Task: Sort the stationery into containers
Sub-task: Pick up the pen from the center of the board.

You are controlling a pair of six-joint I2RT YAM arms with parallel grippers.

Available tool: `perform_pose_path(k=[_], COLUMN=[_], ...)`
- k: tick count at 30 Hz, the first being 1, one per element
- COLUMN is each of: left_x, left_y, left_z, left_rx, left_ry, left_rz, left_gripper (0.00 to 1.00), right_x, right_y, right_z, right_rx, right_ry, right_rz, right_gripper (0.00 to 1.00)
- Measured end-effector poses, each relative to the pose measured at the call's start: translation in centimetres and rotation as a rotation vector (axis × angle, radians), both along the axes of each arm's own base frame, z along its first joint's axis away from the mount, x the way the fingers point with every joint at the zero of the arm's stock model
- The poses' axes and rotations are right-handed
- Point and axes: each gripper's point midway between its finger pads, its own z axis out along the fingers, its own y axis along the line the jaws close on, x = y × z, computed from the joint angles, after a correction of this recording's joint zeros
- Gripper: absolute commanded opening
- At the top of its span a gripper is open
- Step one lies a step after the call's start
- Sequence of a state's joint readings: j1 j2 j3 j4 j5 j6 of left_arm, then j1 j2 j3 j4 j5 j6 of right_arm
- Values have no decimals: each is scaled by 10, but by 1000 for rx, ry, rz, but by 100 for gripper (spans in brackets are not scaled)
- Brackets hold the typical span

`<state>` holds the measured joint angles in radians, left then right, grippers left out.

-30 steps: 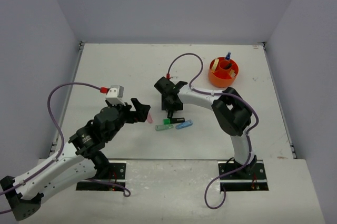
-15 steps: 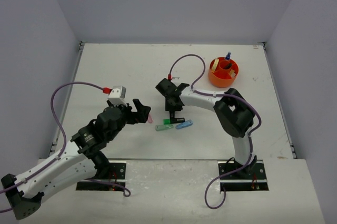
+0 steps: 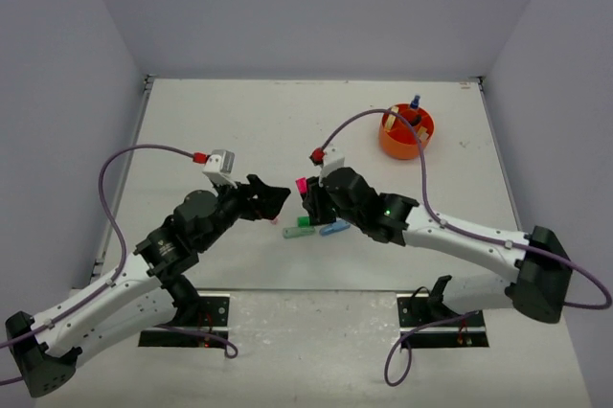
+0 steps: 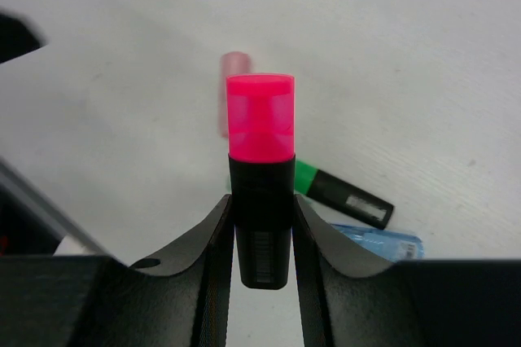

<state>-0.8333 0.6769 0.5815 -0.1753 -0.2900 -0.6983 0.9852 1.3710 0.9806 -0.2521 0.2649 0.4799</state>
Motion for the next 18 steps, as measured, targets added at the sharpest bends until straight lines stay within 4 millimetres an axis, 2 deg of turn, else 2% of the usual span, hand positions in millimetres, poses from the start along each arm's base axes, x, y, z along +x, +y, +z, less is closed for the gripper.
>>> perform_pose_path(k=[3, 4, 7, 12, 13, 14, 15, 18], left_x=[-7, -10, -16, -17, -17, -16, -16, -16], left_y=[-24, -32, -53, -77, -80, -82, -84, -88], left_z=[36, 45, 65, 55, 54, 51, 50, 53], left_rx=[-129, -160, -229, -252, -258, -259, -262, -286], left_ry=[-86, -108, -156, -111, -106, -95, -94, -96], left_rz=[-119, -158, -264, -352, -359, -362, -367, -381], left_gripper=[98, 97, 86, 73, 68, 52, 42, 23], right_x=[-30, -34, -42, -54, -57, -60, -62, -65], right_y=[5, 4, 2, 6, 7, 7, 7, 8], right_z=[30, 38, 61, 88, 90, 93, 96, 102], right_rx=[106, 135, 212, 303, 315, 326, 336, 357], right_ry=[-86, -109, -165, -221, -228, -232, -236, -248], right_rz=[147, 168, 214, 274, 282, 292, 301, 316], right_gripper=[0, 0, 0, 0, 0, 0, 0, 0])
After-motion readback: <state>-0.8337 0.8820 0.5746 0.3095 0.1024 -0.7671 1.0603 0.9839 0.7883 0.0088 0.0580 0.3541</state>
